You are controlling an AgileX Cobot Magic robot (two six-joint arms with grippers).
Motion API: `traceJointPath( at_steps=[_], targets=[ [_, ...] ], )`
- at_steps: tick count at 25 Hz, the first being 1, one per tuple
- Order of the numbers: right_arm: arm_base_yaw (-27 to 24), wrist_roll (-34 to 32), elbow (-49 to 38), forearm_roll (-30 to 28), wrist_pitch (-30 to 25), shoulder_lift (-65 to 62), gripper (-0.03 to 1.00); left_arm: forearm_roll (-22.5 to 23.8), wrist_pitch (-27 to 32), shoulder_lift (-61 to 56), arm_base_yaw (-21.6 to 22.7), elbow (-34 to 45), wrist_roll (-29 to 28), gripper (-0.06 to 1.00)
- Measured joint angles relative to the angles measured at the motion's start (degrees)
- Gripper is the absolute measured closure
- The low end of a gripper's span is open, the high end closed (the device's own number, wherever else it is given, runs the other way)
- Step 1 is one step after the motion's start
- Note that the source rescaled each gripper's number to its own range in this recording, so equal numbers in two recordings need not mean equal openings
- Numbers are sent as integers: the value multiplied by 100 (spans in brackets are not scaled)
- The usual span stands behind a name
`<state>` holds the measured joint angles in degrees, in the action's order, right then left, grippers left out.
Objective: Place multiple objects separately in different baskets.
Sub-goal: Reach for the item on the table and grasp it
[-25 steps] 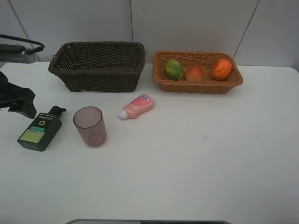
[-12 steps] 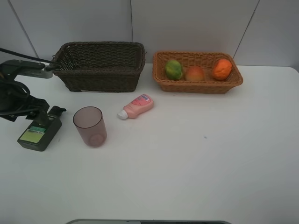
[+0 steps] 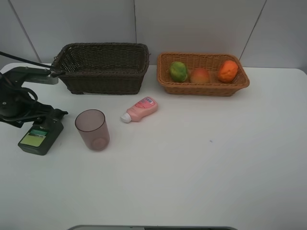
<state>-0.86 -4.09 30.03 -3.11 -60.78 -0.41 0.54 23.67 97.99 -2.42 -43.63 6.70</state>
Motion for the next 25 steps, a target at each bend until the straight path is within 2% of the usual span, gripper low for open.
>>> traceJointPath(
  at_steps=[6,25],
  targets=[
    [0,0,0,0,0,0,19,-14,-104,162,-157,0,72,-5],
    [0,0,0,0,0,0,19,-14,-541,861,-158,-6,78,-5]
  ],
)
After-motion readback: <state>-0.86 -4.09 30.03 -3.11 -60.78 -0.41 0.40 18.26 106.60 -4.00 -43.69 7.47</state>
